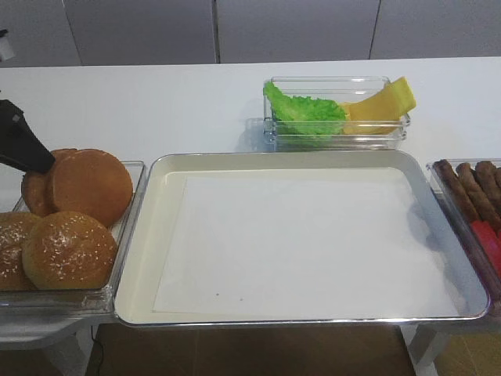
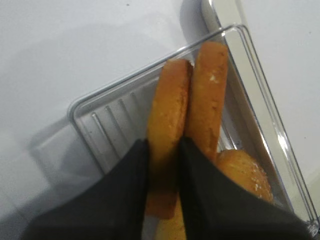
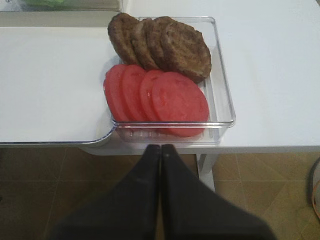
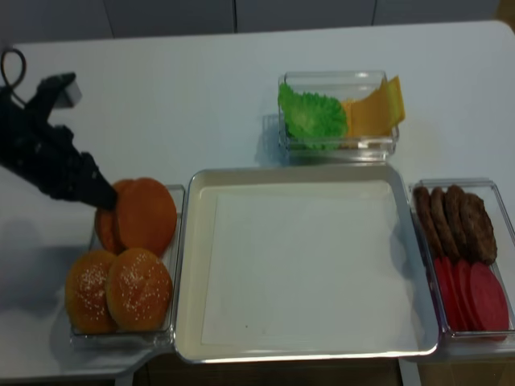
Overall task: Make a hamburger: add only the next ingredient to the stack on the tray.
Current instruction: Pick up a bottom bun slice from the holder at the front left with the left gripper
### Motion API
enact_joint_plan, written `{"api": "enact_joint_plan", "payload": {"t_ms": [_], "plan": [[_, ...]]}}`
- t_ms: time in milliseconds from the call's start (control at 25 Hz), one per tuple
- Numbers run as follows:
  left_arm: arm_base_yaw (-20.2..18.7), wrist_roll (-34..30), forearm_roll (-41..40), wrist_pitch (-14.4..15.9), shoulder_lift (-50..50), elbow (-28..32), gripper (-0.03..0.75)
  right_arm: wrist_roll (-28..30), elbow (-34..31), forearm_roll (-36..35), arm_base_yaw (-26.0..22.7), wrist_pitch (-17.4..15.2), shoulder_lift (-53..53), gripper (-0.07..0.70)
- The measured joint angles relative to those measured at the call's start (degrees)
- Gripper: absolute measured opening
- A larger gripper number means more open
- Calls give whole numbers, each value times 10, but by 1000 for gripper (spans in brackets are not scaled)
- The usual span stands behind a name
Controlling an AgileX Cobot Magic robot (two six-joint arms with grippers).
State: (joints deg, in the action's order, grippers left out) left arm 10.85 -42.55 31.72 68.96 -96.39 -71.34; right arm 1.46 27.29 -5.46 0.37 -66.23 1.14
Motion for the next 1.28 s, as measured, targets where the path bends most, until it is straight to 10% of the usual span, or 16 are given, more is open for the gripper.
{"api": "enact_joint_plan", "payload": {"t_ms": [720, 1280], "plan": [[-11, 10, -8, -9, 130, -98, 133, -1, 0, 0, 0, 0, 0, -42], [-274, 87, -103, -114, 183, -103, 131, -1, 0, 0, 0, 0, 0, -49]]}}
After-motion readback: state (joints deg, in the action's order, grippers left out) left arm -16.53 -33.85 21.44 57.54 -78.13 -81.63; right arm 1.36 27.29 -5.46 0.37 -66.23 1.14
